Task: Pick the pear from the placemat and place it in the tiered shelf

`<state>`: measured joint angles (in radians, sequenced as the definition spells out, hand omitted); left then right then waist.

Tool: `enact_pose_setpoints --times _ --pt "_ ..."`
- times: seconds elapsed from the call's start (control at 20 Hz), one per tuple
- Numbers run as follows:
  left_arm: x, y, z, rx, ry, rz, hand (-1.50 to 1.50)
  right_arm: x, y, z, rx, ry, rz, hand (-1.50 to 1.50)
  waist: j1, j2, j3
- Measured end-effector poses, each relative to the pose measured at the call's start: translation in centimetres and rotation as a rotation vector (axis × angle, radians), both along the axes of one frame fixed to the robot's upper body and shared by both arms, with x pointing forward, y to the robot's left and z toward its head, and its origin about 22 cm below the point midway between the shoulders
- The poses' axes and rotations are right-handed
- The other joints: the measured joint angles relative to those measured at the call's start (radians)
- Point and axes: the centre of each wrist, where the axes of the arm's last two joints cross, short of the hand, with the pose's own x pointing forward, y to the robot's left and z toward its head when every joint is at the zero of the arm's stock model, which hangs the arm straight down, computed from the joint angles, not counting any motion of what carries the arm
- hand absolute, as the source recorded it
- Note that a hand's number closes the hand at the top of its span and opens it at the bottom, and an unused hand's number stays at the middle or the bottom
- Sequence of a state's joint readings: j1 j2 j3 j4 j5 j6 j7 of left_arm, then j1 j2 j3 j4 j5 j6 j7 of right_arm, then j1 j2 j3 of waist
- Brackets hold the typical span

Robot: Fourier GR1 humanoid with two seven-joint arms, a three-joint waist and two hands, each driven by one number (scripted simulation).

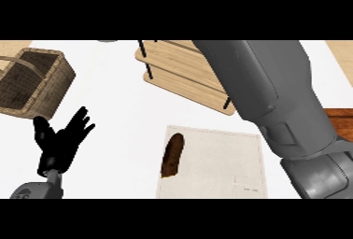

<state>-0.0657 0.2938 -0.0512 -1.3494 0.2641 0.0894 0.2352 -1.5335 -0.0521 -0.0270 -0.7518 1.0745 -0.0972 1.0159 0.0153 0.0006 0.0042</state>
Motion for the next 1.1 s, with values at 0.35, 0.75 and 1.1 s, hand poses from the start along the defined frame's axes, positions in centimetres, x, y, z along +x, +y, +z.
enact_pose_setpoints --times 0.35,0.75,1.1 --pt "0.0 0.2 0.4 -0.005 0.008 -0.005 0.0 0.9 -1.3 -0.4 0.023 -0.009 0.011 1.5 0.0 0.0 -0.001" --pt "0.1 0.0 0.4 0.001 0.018 0.003 0.0 1.0 -1.3 -0.6 0.069 -0.041 -0.012 -1.5 -0.001 -0.001 0.0" --pt "0.1 0.0 0.0 0.01 0.007 0.002 0.0 0.4 -1.9 0.8 0.27 -0.169 -0.029 -1.5 -0.002 -0.001 0.002"
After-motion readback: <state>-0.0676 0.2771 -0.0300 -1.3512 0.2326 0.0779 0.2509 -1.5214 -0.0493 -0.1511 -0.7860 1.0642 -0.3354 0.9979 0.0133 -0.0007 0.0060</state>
